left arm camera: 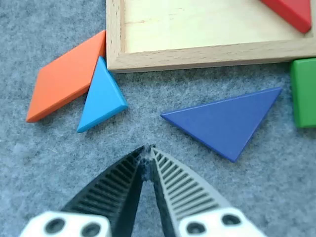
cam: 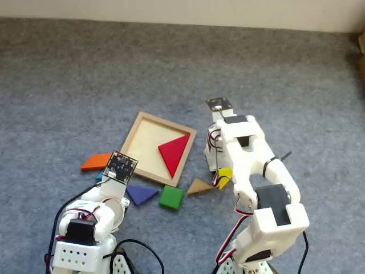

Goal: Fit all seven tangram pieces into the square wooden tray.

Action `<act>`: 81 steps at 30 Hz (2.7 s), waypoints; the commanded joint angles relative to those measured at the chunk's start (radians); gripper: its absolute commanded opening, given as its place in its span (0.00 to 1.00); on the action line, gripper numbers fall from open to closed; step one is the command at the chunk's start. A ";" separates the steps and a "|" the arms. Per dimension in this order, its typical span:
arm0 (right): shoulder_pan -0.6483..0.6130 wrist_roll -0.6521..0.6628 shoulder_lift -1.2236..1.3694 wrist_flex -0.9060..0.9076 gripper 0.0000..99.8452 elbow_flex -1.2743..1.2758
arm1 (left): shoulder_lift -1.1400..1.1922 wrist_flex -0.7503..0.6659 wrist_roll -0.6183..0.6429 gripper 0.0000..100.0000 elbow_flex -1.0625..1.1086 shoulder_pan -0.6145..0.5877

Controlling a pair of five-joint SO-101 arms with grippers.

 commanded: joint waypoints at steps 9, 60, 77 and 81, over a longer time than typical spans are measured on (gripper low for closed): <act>-0.039 0.000 -0.182 0.059 0.21 -0.002 | -0.050 0.002 0.005 0.01 0.019 -0.005; -0.019 0.126 -0.048 -0.067 0.20 0.047 | -0.050 0.002 0.005 0.01 0.019 -0.005; -0.070 0.153 -0.355 -0.068 0.18 0.140 | -0.050 0.002 0.005 0.01 0.019 -0.005; -0.051 0.153 -0.354 -0.068 0.21 0.134 | -0.050 0.002 0.005 0.01 0.019 -0.005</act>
